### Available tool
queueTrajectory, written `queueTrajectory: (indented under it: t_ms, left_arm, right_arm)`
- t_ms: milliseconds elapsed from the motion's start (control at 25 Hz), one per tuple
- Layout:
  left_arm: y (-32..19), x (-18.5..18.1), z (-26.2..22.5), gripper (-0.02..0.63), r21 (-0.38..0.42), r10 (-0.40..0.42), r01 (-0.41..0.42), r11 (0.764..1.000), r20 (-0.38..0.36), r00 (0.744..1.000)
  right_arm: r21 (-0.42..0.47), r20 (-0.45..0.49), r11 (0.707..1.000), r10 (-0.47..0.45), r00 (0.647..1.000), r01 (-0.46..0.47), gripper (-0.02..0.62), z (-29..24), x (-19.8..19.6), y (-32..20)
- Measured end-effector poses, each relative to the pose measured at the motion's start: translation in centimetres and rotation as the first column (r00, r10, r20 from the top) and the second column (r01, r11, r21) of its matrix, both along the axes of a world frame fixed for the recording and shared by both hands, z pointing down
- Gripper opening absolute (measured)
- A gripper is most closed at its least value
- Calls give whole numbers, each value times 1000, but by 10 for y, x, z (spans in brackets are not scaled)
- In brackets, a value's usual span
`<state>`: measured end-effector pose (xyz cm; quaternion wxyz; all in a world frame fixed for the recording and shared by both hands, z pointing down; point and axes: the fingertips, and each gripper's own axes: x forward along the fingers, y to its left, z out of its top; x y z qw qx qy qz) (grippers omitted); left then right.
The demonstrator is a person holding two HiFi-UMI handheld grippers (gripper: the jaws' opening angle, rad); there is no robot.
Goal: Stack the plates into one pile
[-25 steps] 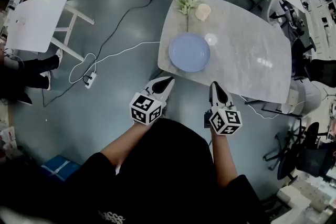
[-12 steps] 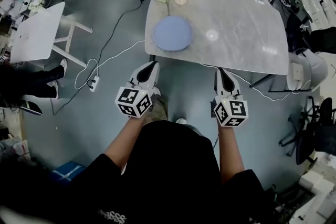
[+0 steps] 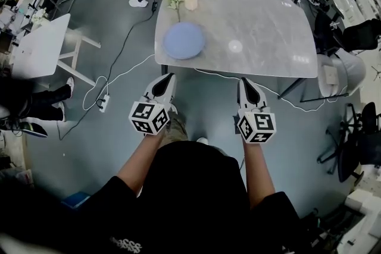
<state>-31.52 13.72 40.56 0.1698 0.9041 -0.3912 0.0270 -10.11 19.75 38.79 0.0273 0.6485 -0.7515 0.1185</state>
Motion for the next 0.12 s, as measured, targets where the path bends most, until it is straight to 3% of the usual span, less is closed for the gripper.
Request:
queueTrajectory:
  t_ms: [120]
  left_arm:
    - [7,5,2,17,0,4,-4,1000,1,1000]
  right_arm:
    - [1,-4,1000,-5,1000,5,12,0,0,10]
